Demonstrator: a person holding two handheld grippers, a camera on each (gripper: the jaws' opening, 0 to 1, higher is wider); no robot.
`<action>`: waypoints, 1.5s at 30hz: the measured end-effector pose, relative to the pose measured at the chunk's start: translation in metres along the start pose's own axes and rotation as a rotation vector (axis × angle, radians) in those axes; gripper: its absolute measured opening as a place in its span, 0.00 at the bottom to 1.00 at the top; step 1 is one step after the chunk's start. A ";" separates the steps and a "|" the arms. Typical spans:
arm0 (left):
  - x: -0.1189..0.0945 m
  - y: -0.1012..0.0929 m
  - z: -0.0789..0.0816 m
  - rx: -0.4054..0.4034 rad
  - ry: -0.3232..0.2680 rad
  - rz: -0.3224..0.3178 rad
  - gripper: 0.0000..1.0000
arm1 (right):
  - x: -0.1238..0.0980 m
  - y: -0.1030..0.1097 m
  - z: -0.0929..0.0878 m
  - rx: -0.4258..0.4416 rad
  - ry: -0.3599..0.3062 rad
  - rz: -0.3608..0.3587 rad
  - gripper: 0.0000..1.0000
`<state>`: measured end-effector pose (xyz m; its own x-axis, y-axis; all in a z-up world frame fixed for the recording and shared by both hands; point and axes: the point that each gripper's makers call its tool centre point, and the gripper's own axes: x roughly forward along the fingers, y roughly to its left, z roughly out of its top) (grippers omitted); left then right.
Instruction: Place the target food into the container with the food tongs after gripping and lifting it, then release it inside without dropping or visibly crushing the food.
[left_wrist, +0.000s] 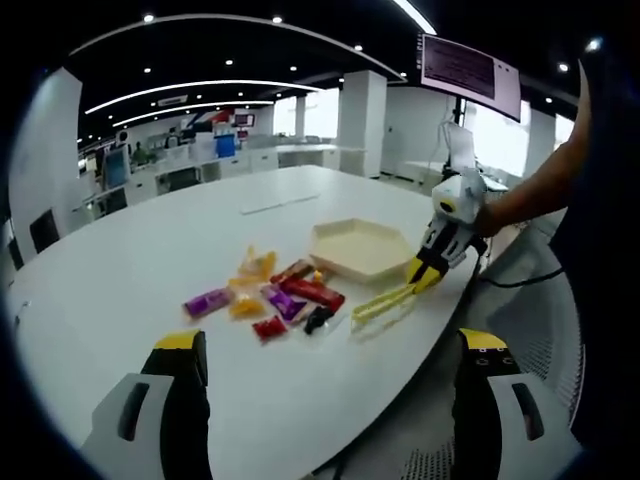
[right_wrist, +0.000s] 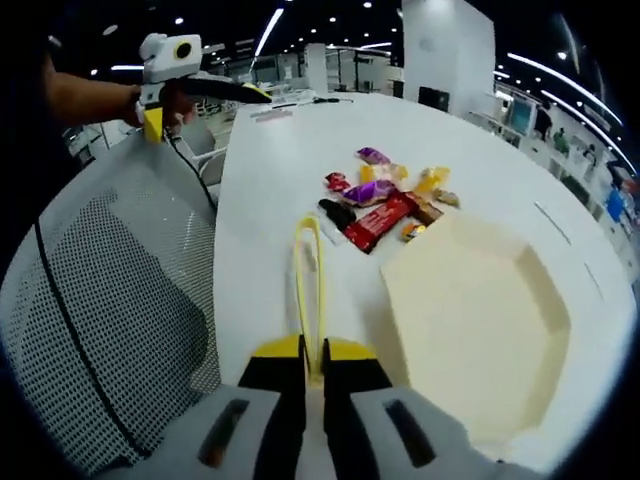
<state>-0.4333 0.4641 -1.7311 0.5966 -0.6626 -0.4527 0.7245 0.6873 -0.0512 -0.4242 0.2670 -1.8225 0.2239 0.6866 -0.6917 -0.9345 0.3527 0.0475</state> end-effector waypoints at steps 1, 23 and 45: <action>0.001 0.000 0.000 0.001 0.001 -0.003 0.99 | -0.004 0.001 0.005 -0.007 -0.009 0.002 0.03; 0.007 -0.020 0.069 -0.020 -0.116 -0.200 0.85 | -0.077 0.014 0.123 -0.086 -0.189 0.103 0.04; 0.005 -0.071 0.147 -0.077 -0.234 -0.517 0.46 | -0.092 0.064 0.202 -0.071 -0.361 0.303 0.04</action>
<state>-0.4315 0.3685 -1.5989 0.2386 -0.9606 -0.1427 0.9203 0.2706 -0.2826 -0.4485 0.3547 -1.6104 0.0086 0.9331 -0.3595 -0.9864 0.0669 0.1501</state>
